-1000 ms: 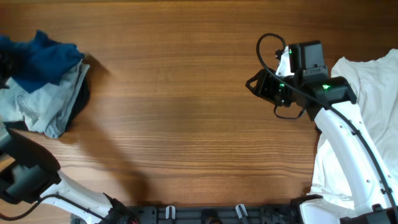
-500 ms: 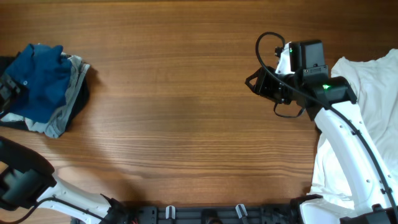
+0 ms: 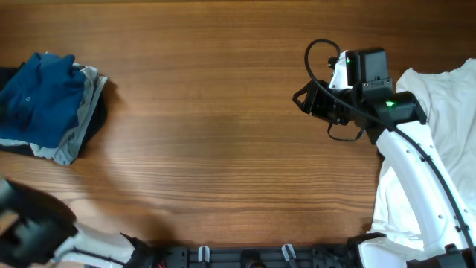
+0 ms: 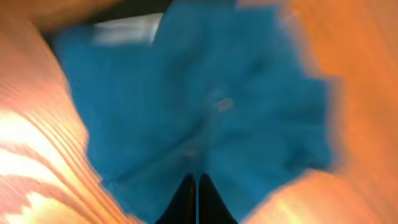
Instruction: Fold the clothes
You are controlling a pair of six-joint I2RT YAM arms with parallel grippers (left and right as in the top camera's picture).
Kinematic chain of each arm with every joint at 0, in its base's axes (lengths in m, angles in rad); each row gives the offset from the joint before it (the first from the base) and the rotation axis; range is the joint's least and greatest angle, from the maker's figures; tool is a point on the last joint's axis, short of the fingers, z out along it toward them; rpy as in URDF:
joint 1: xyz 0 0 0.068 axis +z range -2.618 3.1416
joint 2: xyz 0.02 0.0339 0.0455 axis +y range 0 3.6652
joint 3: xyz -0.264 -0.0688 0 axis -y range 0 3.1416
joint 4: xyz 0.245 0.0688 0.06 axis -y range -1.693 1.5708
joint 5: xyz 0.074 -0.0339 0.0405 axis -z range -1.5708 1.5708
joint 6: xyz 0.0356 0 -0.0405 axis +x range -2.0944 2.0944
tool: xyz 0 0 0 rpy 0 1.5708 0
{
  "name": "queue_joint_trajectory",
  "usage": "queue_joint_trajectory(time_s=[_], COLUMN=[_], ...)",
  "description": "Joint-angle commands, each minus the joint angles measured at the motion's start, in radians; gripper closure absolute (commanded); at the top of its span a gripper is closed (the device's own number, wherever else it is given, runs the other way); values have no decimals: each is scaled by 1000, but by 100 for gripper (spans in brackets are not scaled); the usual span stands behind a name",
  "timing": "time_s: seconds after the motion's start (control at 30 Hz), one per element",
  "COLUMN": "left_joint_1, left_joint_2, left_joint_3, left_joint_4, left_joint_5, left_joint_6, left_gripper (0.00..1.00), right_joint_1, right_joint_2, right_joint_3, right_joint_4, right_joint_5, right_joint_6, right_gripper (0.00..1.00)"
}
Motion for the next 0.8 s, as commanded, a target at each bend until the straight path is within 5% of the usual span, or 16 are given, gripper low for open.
queue_joint_trajectory(time_s=[0.0,0.13,0.3,0.43,0.53,0.6,0.73,0.77], left_joint_1=[-1,-3,-13,-82,-151,-226,-469,-584], left_joint_2=[162,257,33,-248,-337,-381,-551,-626], left_joint_3=[-209,-246,-181,-181,-181,-181,-181,-181], left_joint_4=[155,179,195,142,23,-68,-120,-125], left_joint_5=[-47,-15,258,116,56,200,144,72], left_joint_6=[-119,-132,-79,-20,14,139,194,193], left_gripper=[96,96,79,56,51,48,40,32], right_joint_1=[1,1,1,1,1,1,1,1], right_joint_2=[5,5,-4,-66,-130,-193,-329,-392], right_joint_3=[6,6,6,7,7,11,61,79], right_joint_4=[-6,-16,-9,16,42,58,85,97], right_joint_5=[16,17,26,98,94,94,95,95], right_joint_6=[-5,-5,-64,-153,-220,-354,-426,-425], right_gripper=[50,50,52,51,50,45,35,33])
